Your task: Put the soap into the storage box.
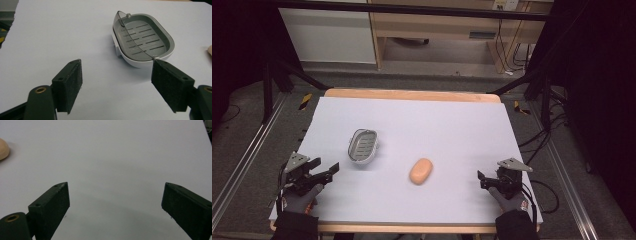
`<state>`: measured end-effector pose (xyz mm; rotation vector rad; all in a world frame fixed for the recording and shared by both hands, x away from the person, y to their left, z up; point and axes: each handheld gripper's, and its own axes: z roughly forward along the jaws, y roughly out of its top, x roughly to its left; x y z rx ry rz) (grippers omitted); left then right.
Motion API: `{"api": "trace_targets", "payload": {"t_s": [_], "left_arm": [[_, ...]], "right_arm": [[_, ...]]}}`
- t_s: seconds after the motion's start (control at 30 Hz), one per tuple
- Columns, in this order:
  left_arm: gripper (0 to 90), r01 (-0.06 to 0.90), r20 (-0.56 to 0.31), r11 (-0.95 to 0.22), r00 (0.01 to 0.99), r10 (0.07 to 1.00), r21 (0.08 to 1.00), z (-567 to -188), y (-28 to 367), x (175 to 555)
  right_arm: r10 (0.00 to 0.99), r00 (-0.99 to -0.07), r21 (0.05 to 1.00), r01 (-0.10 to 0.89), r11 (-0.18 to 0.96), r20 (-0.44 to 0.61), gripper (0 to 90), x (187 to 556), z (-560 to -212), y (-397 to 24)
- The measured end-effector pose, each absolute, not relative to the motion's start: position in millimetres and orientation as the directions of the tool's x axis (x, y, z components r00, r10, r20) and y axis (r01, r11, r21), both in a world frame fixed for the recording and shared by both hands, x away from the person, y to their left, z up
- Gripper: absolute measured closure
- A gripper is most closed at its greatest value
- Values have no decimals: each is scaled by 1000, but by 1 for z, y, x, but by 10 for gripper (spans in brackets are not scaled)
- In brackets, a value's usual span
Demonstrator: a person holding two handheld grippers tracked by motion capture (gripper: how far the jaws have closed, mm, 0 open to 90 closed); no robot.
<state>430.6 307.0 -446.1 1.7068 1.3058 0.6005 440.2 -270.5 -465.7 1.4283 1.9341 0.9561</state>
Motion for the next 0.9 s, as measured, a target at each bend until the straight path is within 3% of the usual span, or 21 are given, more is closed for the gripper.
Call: {"api": "trace_targets", "payload": {"t_s": [0.9], "left_arm": [[242, 505, -122, -93, 377, 918, 858, -437, 279, 424]], "right_arm": [[946, -324, 825, 540, 166, 22, 71, 434, -461, -268]]}}
